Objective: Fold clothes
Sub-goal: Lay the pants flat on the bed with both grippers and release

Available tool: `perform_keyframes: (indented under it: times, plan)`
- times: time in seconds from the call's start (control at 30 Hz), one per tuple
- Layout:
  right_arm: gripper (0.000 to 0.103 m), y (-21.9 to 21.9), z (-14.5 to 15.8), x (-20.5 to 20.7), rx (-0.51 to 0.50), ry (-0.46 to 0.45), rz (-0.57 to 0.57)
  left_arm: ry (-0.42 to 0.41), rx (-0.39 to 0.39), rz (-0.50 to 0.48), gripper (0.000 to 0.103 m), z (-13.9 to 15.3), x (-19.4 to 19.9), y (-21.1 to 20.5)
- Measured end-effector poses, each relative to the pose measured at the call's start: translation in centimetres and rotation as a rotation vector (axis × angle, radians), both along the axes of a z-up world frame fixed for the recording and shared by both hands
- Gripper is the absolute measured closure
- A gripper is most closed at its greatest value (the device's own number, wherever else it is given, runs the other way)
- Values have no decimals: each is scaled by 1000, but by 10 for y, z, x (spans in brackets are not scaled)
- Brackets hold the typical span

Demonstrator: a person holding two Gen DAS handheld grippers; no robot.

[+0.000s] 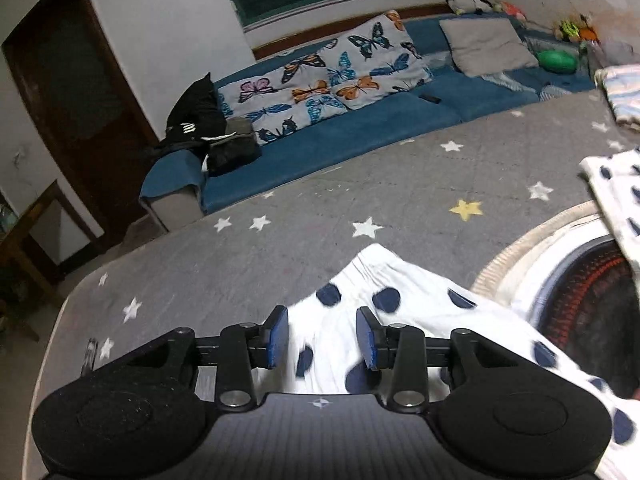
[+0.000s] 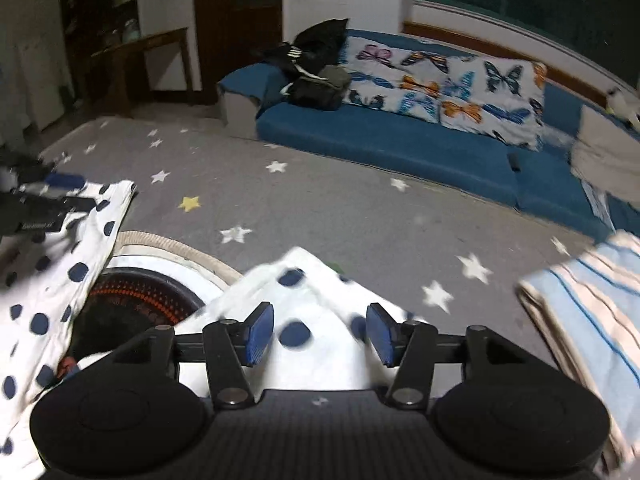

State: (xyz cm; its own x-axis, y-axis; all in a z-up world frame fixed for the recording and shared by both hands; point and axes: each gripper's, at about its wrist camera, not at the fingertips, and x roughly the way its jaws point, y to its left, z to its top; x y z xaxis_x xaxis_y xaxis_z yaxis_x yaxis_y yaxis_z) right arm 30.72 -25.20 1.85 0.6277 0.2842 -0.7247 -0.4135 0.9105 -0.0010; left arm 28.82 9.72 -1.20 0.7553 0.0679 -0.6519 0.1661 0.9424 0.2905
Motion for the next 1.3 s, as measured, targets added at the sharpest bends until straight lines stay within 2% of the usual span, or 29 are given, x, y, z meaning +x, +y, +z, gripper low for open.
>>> perform_keyframes:
  times: [0.17, 0.33, 0.4, 0.57, 0.67, 0.7, 0.77, 0.83, 0.87, 0.97, 1.17, 1.3]
  plan:
    - [51, -31, 12, -38, 46, 31, -37, 4, -55, 14, 59, 8, -42, 1]
    - [54, -47, 3, -75, 81, 81, -71, 6, -73, 62, 59, 7, -85, 4]
    - [66, -47, -5, -80, 99, 103, -82, -8, -82, 93, 59, 8, -97, 6]
    - [78, -37, -17, -88, 125, 102, -93, -10, -126, 144, 59, 8, -119, 13]
    - [96, -30, -18, -92, 102, 85, -98, 8, -149, 154, 59, 4, -127, 16]
    - [98, -29, -19, -94, 91, 79, -100, 15, -154, 153, 60, 1, -129, 15]
    - [99, -24, -19, -100, 45, 53, -100, 20, -157, 146, 65, -2, -130, 14]
    - [100, -23, -18, -104, 15, 38, -110, 15, -159, 140, 77, -4, -130, 13]
    - [100, -23, -17, -107, 2, 30, -116, 14, -159, 142, 89, -5, -131, 13]
    - [100, -30, -16, -114, -32, 10, -151, 4, -136, 159, 97, -6, -133, 15]
    - [97, -44, -18, -122, -35, -4, -199, -4, -125, 181, 97, -3, -141, 23]
    - [92, -43, -8, -131, -15, -32, -197, -20, -128, 179, 94, 4, -151, 23]
